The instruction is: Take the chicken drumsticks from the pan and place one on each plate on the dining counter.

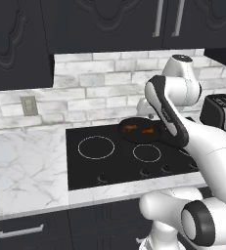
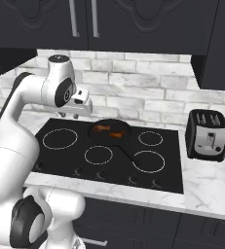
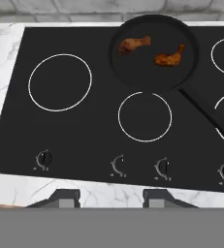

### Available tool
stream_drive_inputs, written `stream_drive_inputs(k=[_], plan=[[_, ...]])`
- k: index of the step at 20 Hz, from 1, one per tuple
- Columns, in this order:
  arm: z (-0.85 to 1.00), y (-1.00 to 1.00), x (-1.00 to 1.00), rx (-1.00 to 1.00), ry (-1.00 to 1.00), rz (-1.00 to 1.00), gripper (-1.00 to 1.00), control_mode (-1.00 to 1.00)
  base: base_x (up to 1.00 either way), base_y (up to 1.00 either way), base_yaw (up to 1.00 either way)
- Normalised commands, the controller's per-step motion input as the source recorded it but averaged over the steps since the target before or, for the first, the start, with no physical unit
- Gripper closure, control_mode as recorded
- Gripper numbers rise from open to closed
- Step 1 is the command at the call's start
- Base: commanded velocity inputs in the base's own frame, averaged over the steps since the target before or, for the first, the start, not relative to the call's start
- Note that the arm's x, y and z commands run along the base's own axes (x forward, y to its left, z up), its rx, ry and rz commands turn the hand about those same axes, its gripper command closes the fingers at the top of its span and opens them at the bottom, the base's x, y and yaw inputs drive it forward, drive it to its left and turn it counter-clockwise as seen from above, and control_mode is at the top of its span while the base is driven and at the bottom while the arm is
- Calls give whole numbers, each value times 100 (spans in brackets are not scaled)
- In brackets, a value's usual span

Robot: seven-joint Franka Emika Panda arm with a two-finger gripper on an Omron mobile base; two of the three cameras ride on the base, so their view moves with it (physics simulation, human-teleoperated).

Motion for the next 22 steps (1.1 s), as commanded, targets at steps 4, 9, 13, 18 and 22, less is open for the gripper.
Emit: stream_drive_inputs(k=[4,9,13,18,22], plan=[[-8,0,4,0,0,0,-100,-100,0,0,0],[-19,0,25,0,0,-4,-100,-100,0,0,0],[-22,0,47,0,0,-21,-100,-100,0,0,0],[-30,0,56,2,0,-32,-100,-100,0,0,0],[-43,-11,52,8,0,-30,-100,-100,0,0,0]])
